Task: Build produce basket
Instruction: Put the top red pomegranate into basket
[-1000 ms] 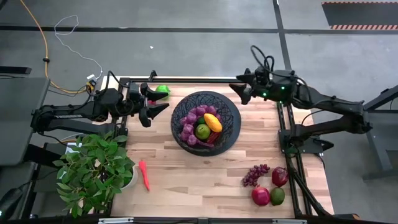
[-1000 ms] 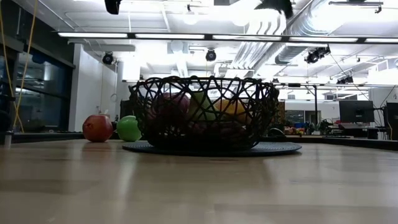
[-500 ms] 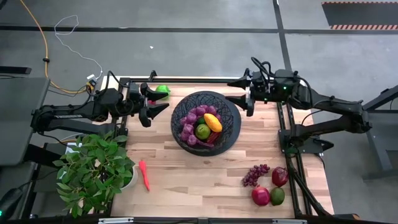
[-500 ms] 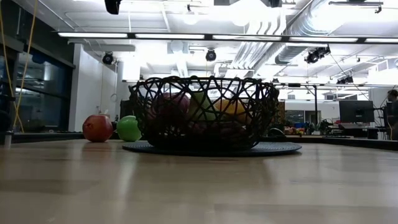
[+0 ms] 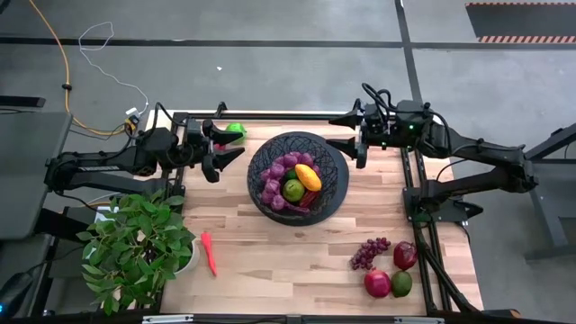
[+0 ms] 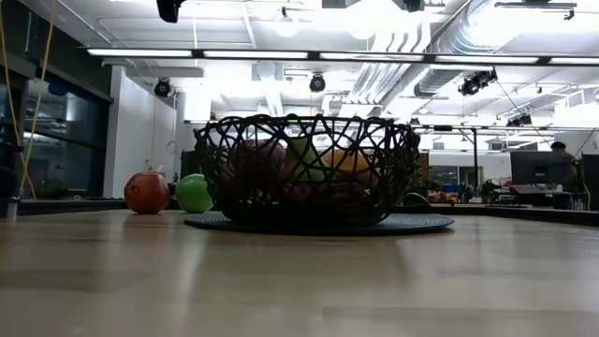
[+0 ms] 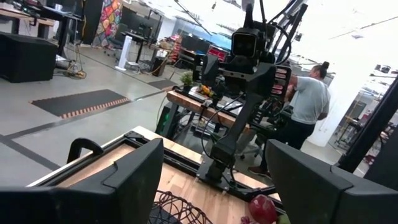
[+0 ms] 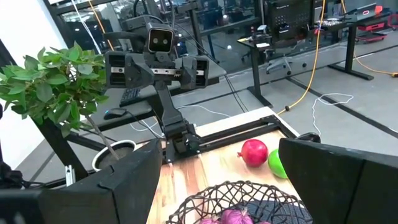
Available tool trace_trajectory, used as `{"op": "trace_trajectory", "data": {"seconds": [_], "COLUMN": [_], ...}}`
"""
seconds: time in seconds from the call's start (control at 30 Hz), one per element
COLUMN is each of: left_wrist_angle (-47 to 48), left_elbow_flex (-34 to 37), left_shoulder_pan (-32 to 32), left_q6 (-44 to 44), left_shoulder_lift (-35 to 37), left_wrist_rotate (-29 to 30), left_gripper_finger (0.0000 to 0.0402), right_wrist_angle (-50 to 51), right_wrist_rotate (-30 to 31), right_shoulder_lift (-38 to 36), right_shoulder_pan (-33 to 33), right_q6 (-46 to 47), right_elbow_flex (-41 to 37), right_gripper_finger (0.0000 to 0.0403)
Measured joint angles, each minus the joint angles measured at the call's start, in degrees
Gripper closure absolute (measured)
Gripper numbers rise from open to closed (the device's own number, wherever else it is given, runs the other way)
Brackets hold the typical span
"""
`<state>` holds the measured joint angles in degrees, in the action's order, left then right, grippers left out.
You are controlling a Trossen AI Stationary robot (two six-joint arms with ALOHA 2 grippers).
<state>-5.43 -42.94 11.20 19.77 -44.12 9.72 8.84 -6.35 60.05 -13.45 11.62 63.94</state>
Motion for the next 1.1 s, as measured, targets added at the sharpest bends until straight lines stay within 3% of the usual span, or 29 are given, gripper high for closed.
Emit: {"op": "trace_trajectory", "data": {"seconds": [1.1], "left_wrist_angle": [1.4], "left_elbow_flex": [0.0], "left_shoulder_pan": [0.0], "left_q6": [-5.0], "left_shoulder_lift": [0.0], "left_wrist_rotate": [0.0], "left_gripper_finger": [0.0125], "right_wrist_angle": [0.0], "right_wrist_rotate": [2.0], "right_shoulder_lift": [0.0], "right_shoulder_pan": [0.0], "right_q6": [0.3], "right_elbow_flex": [0.0], "right_gripper_finger": [0.0098]}}
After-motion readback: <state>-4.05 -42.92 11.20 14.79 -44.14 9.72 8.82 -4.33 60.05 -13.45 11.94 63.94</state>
